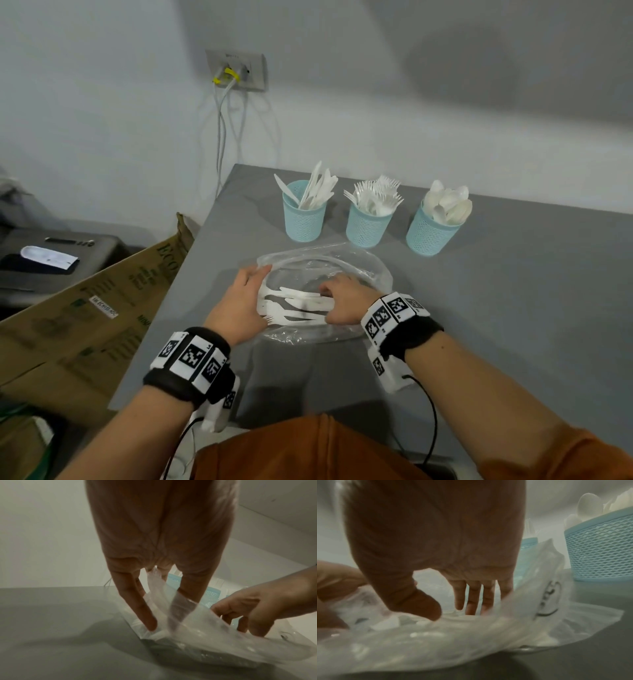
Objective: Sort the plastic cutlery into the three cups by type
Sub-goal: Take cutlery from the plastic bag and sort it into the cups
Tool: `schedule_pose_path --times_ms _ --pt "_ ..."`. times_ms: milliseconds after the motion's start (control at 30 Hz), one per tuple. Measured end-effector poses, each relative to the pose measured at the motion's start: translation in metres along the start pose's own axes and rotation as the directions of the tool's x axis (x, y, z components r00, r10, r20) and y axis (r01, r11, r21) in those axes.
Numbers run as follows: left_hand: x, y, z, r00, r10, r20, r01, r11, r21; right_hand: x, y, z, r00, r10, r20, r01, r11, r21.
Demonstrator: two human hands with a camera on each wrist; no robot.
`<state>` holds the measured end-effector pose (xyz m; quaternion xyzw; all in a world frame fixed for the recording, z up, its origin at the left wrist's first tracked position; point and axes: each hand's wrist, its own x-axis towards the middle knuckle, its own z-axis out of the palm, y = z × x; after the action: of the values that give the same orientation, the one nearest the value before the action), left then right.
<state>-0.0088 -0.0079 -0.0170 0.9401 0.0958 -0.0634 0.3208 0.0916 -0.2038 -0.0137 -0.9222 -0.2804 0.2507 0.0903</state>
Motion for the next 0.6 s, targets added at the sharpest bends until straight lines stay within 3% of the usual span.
schedule_pose_path --times_ms 133,300,400,500,600 --pt "-0.002 0.005 -0.001 0.999 0.033 0.027 -0.031 0.998 -0.060 -0.001 -0.025 0.009 0.999 -0.031 0.018 0.032 0.999 -0.035" --pt "-0.004 0.010 -0.004 0.999 0.048 0.016 -0.046 0.992 -0.120 0.007 -0.044 0.023 0.993 -0.056 -0.108 0.030 0.974 -0.226" --pt "-0.004 0.007 -0.009 0.999 0.031 -0.010 -0.032 0.992 -0.121 0.007 -0.037 0.017 0.991 0.029 -0.130 -0.061 0.968 -0.243" --pt "-0.005 0.005 -0.011 1.000 0.015 -0.020 -0.017 0.992 -0.128 0.007 -0.028 0.019 0.986 0.153 -0.064 -0.165 0.950 -0.265" --pt "-0.004 0.003 -0.011 1.000 -0.002 -0.016 -0.001 0.992 -0.124 0.008 -0.021 0.021 0.987 0.163 -0.011 -0.160 0.953 -0.259"
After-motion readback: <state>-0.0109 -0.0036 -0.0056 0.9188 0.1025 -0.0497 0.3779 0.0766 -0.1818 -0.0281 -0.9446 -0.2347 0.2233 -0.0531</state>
